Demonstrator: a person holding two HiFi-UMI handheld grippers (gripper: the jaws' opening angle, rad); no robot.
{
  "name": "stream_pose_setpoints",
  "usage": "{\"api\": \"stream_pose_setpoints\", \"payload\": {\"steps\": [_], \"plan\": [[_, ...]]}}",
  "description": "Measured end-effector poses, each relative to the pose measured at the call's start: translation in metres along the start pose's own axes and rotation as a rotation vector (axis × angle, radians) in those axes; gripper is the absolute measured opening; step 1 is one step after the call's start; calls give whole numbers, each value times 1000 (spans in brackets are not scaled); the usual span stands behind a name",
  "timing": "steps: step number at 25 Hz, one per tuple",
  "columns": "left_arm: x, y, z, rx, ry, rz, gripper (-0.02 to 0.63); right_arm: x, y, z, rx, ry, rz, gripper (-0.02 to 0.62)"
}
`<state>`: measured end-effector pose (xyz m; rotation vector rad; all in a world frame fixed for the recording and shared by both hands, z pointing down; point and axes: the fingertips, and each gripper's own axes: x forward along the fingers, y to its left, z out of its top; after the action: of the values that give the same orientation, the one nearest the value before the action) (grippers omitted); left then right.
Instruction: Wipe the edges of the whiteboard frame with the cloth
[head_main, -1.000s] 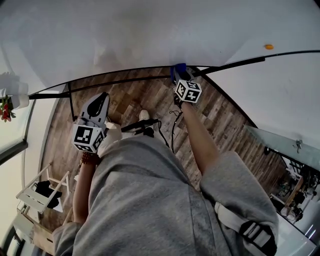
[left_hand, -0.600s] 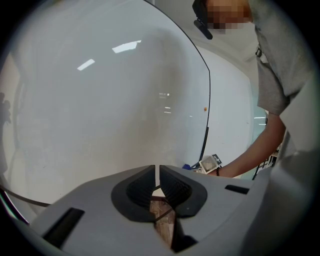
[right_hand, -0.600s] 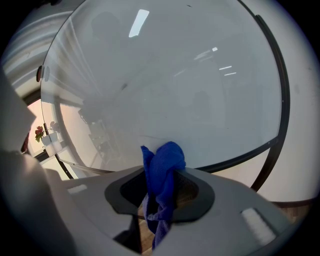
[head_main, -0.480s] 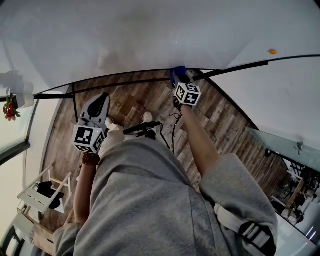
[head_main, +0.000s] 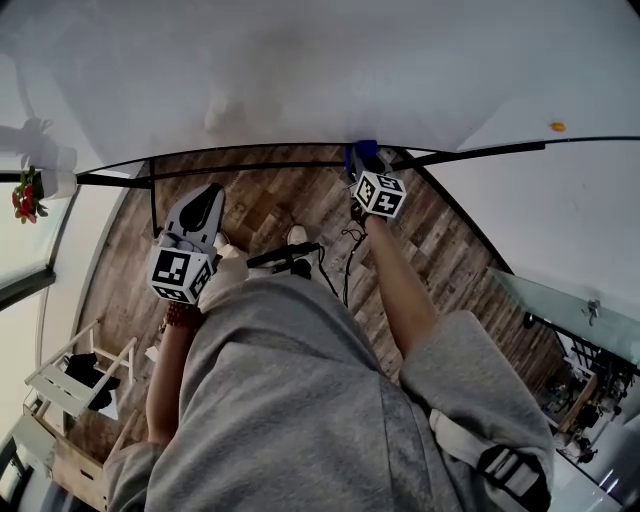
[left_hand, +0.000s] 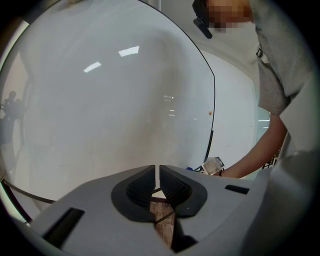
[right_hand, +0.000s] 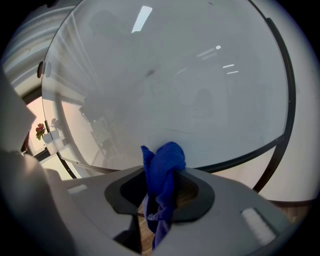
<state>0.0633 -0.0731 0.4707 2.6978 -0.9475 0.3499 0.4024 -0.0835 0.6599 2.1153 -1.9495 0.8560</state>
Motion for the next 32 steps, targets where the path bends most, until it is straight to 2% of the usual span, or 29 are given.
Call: {"api": "stream_pose_setpoints", "payload": {"steps": [11, 32], "plan": [[-11, 18, 3, -3, -17, 6, 34, 5, 16, -2, 9, 7, -10, 126], [-31, 57, 10, -57, -73, 43, 32, 14, 52, -9, 2, 46, -20, 126]]}}
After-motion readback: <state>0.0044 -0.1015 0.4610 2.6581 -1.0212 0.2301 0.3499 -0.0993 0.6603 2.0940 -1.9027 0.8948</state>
